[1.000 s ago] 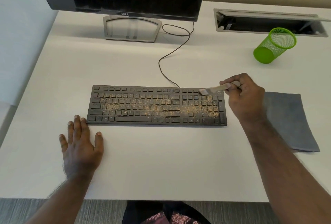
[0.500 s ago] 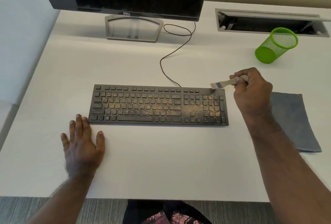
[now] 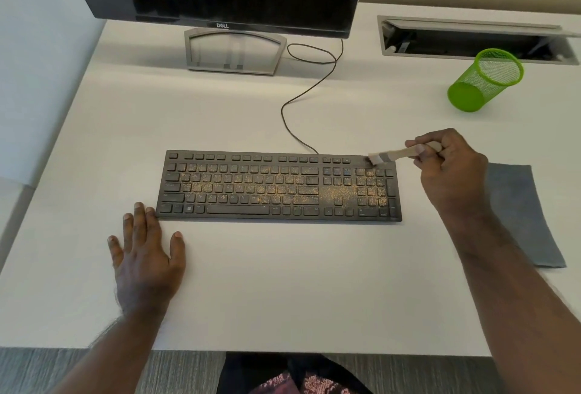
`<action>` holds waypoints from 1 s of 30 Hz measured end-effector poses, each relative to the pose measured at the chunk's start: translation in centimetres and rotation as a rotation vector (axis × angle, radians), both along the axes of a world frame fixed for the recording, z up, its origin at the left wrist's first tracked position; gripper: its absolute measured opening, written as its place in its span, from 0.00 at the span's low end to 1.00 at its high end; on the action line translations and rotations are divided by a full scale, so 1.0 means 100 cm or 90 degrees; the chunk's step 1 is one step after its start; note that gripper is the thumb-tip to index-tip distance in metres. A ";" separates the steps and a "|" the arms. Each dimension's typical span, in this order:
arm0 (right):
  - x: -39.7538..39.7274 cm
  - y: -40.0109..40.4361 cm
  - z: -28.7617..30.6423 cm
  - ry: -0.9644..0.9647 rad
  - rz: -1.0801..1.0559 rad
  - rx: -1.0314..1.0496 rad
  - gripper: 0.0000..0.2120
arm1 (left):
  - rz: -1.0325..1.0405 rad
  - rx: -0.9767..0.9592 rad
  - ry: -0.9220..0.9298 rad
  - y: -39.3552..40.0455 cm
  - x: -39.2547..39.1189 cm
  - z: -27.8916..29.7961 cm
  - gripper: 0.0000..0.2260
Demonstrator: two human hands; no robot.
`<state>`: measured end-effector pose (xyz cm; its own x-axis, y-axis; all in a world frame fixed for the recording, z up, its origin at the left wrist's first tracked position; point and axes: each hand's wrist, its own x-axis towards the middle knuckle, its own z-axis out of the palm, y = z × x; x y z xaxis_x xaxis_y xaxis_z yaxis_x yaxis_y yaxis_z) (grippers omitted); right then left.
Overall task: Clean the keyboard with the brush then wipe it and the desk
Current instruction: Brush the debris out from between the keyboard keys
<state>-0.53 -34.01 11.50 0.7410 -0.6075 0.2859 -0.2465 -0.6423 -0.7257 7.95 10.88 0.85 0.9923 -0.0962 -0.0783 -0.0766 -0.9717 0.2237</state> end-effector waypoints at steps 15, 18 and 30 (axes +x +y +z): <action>0.001 -0.020 -0.005 0.020 -0.064 -0.017 0.05 | 0.001 -0.002 0.003 0.000 -0.001 0.001 0.36; 0.002 -0.026 -0.003 0.000 -0.085 0.000 0.05 | 0.001 -0.005 0.001 -0.001 0.000 0.002 0.36; 0.000 -0.023 -0.006 -0.025 -0.071 -0.002 0.05 | 0.002 0.001 -0.002 0.000 0.000 0.000 0.35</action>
